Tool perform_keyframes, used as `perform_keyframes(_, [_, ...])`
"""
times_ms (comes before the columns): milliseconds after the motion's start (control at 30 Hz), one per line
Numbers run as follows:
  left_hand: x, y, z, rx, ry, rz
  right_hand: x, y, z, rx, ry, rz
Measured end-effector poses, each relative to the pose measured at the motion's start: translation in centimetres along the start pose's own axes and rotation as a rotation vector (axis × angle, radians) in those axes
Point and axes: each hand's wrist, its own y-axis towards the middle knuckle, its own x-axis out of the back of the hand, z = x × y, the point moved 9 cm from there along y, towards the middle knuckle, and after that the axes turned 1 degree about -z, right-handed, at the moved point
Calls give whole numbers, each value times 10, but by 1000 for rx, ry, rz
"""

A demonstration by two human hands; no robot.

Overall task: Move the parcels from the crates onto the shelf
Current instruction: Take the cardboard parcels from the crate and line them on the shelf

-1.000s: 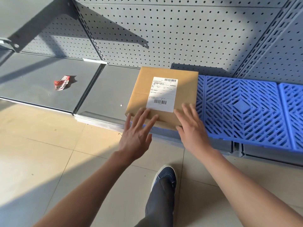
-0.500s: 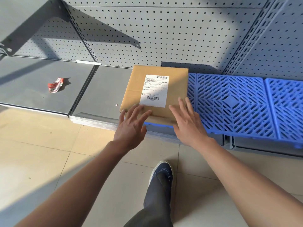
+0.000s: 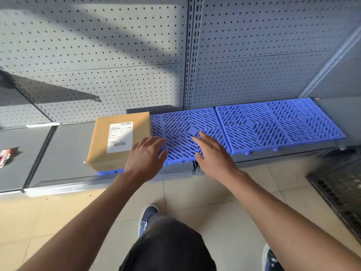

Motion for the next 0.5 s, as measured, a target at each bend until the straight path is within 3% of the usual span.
perform_keyframes(500, [35, -23, -388, -517, -89, 63, 202, -289, -218, -536, 68, -415])
